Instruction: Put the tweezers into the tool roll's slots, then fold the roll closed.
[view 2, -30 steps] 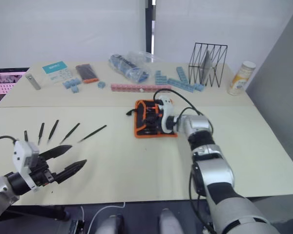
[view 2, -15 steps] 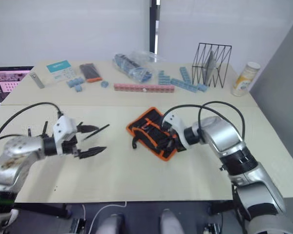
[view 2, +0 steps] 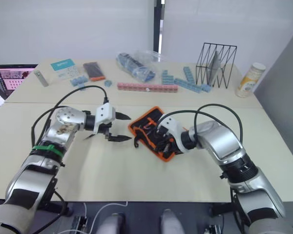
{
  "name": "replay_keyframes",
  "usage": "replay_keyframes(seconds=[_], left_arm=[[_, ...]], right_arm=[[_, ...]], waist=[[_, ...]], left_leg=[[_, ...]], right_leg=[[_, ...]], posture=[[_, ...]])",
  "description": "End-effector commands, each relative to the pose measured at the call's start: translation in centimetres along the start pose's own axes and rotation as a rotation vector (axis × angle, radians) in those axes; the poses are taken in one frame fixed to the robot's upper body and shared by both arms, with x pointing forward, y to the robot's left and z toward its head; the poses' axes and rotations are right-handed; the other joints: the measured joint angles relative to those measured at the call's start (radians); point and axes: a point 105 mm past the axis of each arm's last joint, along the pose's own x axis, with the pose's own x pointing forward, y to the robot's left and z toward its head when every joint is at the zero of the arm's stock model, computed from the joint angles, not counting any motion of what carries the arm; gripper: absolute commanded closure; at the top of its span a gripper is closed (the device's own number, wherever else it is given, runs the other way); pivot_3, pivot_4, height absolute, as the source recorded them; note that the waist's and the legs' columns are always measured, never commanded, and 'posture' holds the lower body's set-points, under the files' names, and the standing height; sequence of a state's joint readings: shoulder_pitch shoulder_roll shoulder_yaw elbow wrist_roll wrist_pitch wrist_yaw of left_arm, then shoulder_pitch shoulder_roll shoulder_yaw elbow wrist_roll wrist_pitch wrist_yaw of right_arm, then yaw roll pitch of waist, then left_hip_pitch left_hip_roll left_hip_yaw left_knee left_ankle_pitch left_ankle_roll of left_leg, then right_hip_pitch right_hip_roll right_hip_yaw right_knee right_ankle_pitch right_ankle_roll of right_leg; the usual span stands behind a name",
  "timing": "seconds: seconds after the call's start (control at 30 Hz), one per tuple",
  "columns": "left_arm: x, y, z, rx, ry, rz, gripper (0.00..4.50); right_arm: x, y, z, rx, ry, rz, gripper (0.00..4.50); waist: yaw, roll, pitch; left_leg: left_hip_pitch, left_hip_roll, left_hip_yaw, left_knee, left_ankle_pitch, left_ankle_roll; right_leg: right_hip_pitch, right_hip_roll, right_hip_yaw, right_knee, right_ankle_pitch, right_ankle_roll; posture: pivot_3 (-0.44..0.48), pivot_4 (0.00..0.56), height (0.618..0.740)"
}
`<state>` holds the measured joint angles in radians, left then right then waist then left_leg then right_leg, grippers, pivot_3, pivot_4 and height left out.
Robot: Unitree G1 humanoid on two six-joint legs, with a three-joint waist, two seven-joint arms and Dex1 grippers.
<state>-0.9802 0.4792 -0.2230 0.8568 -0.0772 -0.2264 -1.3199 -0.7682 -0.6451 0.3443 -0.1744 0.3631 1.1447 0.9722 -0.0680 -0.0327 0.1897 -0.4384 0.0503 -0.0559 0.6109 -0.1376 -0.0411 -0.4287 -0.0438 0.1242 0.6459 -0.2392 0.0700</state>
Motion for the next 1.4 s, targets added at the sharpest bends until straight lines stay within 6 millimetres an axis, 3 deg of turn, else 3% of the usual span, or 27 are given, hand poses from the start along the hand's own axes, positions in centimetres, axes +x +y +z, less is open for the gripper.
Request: replay_keyframes(seconds=[0.03, 0.1, 0.23, 0.43, 0.57, 0.6, 0.73, 0.93, 1.03, 1.13, 1.2, 1.27, 1.4], left_arm=[[0.6, 0.7, 1.0, 0.098, 0.019, -0.022, 0.00], [1.5, 0.7, 1.2, 0.134, 0.022, -0.026, 0.00], [2.0, 0.5, 1.5, 0.136, -0.010, -0.048, 1.14], [1.8, -0.5, -0.1, 0.226, 0.084, -0.096, 3.15], [1.6, -0.7, 0.3, 0.215, 0.038, -0.099, 4.42], [1.4, -0.8, 0.2, 0.223, 0.040, -0.099, 4.49], [1.0, -2.8, -0.5, 0.250, 0.045, -0.171, 4.49], [0.3, -6.4, -4.2, 0.265, 0.173, -0.275, 4.49], [0.3, -7.4, -6.1, 0.262, 0.258, -0.306, 4.49], [0.3, -7.7, -6.5, 0.246, 0.263, -0.321, 4.49], [0.4, -7.5, -5.9, 0.223, 0.225, -0.313, 4.50], [0.2, -7.3, -5.5, 0.215, 0.203, -0.301, 3.90], [-1.5, -7.2, -5.3, 0.242, 0.206, -0.297, 2.65]], right_arm=[[-0.7, 0.5, 1.4, -0.034, -0.049, -0.005, 4.44], [-0.8, 0.7, 1.7, -0.027, -0.064, 0.007, 4.44], [-0.8, 0.9, 1.9, -0.032, -0.071, 0.006, 4.50], [-0.7, 1.2, 2.4, -0.049, -0.085, 0.014, 4.50], [-0.3, 1.4, 1.8, -0.058, -0.066, 0.016, 4.50], [-0.1, 1.4, 1.5, -0.064, -0.055, 0.009, 4.50], [0.4, 1.5, 0.8, -0.072, -0.047, 0.002, 4.50], [2.9, 3.7, -2.8, -0.045, 0.003, 0.089, 4.50], [3.4, 3.7, -5.3, -0.060, 0.075, 0.091, 4.50], [3.1, 3.6, -6.0, -0.088, 0.086, 0.082, 4.50], [2.3, 4.8, -5.3, -0.083, 0.054, 0.150, 3.88], [1.7, 5.4, -4.6, -0.070, 0.019, 0.187, 3.33], [-0.9, 4.4, -2.0, 0.059, -0.168, 0.180, 1.96]], waist=[[0.001, 0.000, 0.000], [0.001, 0.000, 0.000], [-0.001, 0.000, 0.000], [-0.001, 0.000, 0.000], [0.001, 0.000, 0.000], [0.001, 0.000, 0.000], [-0.001, 0.000, 0.000], [0.000, 0.000, 0.000], [0.000, -0.001, -0.002], [0.001, -0.001, -0.006], [0.002, -0.001, -0.007], [0.000, -0.001, -0.007], [-0.009, -0.001, -0.007]], left_leg=[[0.000, 0.000, 0.000, 0.000, 0.000, 0.000], [-0.001, 0.000, 0.000, 0.001, 0.000, 0.000], [-0.001, -0.001, -0.001, 0.000, 0.000, 0.000], [-0.001, -0.001, -0.001, 0.000, 0.000, 0.000], [-0.001, -0.001, -0.001, 0.001, 0.000, 0.000], [-0.001, -0.001, -0.001, 0.001, 0.000, 0.000], [-0.001, -0.001, -0.001, 0.000, 0.000, 0.000], [-0.001, 0.000, -0.001, 0.001, 0.000, 0.000], [0.003, 0.000, -0.001, 0.004, 0.000, 0.000], [0.008, 0.000, 0.000, 0.003, 0.000, 0.000], [0.008, 0.000, 0.000, 0.003, 0.000, 0.000], [0.008, 0.000, 0.000, 0.002, 0.000, 0.000], [0.008, 0.000, 0.000, 0.001, 0.000, 0.000]], right_leg=[[0.000, 0.000, 0.000, 0.000, 0.000, 0.000], [0.000, 0.000, 0.000, 0.000, 0.000, 0.001], [0.000, 0.000, 0.000, 0.000, 0.000, 0.001], [0.000, 0.000, 0.000, 0.001, 0.000, 0.001], [0.000, 0.000, 0.000, 0.001, 0.000, 0.001], [0.000, 0.000, 0.000, 0.001, 0.000, 0.001], [0.000, 0.000, 0.000, 0.001, 0.000, 0.001], [0.000, 0.000, 0.000, 0.002, 0.000, 0.001], [0.005, 0.000, 0.000, 0.001, 0.001, 0.002], [0.009, 0.000, 0.001, 0.000, 0.000, 0.001], [0.009, 0.000, 0.001, 0.001, 0.000, 0.001], [0.009, 0.000, 0.001, 0.001, 0.000, 0.001], [0.007, 0.000, 0.001, 0.002, 0.000, 0.001]], posture=[[0.000, 0.150, 0.740], [0.000, 0.150, 0.740], [0.000, 0.150, 0.740], [0.000, 0.150, 0.740], [0.000, 0.150, 0.740], [0.000, 0.150, 0.740], [0.000, 0.150, 0.740], [0.000, 0.150, 0.740], [0.000, 0.150, 0.740], [0.000, 0.150, 0.740], [0.000, 0.150, 0.740], [0.000, 0.150, 0.740], [0.000, 0.150, 0.740]])
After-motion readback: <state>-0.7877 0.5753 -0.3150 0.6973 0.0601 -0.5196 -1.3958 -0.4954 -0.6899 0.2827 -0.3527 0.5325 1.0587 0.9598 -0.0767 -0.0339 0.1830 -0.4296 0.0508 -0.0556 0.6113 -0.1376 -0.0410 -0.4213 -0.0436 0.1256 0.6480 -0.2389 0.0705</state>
